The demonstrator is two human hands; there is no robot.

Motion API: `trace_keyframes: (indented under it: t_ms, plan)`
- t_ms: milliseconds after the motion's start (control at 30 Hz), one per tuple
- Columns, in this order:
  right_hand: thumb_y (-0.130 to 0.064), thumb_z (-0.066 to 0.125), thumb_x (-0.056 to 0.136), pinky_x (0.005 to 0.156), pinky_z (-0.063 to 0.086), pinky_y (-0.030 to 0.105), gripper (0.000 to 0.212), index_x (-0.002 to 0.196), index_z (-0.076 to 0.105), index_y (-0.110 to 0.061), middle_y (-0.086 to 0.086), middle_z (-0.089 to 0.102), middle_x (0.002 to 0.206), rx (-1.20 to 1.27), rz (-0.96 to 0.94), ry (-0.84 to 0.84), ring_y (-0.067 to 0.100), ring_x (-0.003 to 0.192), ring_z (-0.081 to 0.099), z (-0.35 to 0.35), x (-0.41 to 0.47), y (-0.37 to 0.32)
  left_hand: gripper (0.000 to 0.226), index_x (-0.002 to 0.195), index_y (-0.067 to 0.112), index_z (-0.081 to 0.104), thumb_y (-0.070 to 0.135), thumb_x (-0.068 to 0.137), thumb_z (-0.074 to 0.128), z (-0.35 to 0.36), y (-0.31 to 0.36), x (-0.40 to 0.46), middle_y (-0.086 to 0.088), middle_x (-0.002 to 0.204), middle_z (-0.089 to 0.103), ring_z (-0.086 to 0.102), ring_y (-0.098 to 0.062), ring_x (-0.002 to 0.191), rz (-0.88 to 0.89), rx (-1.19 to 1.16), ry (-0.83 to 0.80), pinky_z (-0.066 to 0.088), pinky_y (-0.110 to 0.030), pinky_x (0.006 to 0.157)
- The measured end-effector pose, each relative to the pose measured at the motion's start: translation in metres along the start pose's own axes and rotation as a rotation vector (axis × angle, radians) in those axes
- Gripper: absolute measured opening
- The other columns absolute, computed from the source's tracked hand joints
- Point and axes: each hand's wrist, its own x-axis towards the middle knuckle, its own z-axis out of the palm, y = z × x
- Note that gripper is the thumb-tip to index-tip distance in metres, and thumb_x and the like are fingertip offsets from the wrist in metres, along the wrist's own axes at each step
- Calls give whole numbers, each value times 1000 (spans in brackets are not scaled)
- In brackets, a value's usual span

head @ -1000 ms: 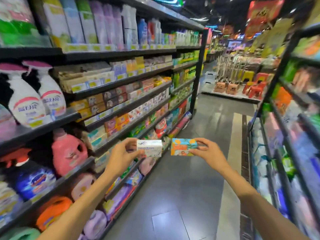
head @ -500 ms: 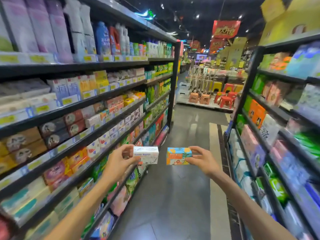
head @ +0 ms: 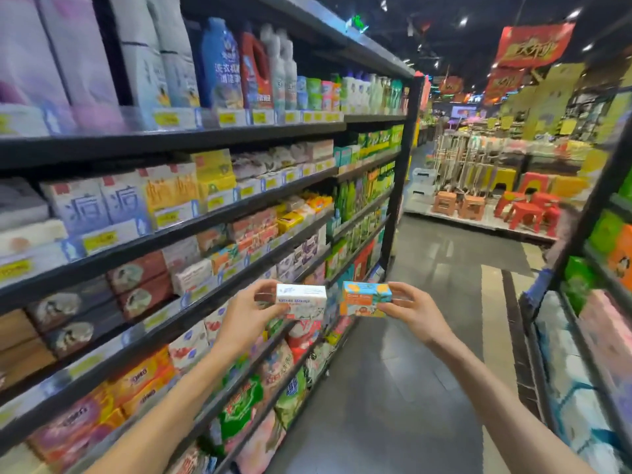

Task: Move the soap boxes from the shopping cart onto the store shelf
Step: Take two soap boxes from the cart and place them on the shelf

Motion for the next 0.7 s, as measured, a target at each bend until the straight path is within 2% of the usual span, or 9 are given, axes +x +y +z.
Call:
trace_keyframes:
  t_ms: [67,133,200,367,467,533,633,700]
  plan:
    - [-4,77,84,71,57,25,36,115,65,-17,1,75,105,4,-25,-79,13,89,74,12,50,7,40,111,26,69,11,78,85,-5,-13,25,11,102,75,70,-1,94,-38,15,63,53,-15,74]
    - [-9,78,83,78,59,37,36,114,66,-24,-2,76,104,-9,-63,-174,16,93,74,26,99,13,39,111,25,68,9,79,84,-11,-24,47,10,103,75,70,-3,96,-77,32,135,53,-14,76]
    - [-14,80,82,84,59,41,38,115,65,-28,-2,75,107,-17,-91,-263,16,94,74,43,145,14,37,111,23,68,10,80,83,-19,-32,67,10,103,75,69,-2,97,-120,53,214,54,-15,77]
    - [-16,77,86,77,58,29,41,124,62,-18,-2,73,112,22,-160,-474,15,98,72,99,233,7,37,111,31,68,16,81,83,-43,-50,90,15,105,74,69,3,94,-208,144,448,53,-15,76]
    - [-16,76,86,78,58,26,39,123,63,-17,-4,73,111,11,-222,-578,13,99,71,141,264,1,38,112,26,68,15,80,84,-59,-57,87,13,103,75,71,3,88,-278,146,580,55,-16,75]
    - [-14,76,86,80,59,27,40,124,63,-14,-1,73,112,13,-247,-641,13,99,71,168,278,-2,38,112,24,68,16,79,85,-70,-63,82,11,103,75,71,4,89,-314,149,638,56,-16,77]
    - [-21,78,84,85,60,35,47,128,61,-15,0,71,117,13,-261,-718,11,99,71,204,290,-6,37,114,26,68,21,81,85,-87,-70,71,15,105,75,69,5,94,-355,198,696,54,-11,78]
    - [-27,79,83,84,59,29,48,126,61,-16,-4,68,119,5,-288,-755,6,100,69,226,293,-10,34,111,24,69,23,81,84,-96,-73,66,15,104,74,69,4,94,-378,215,741,55,-15,81]
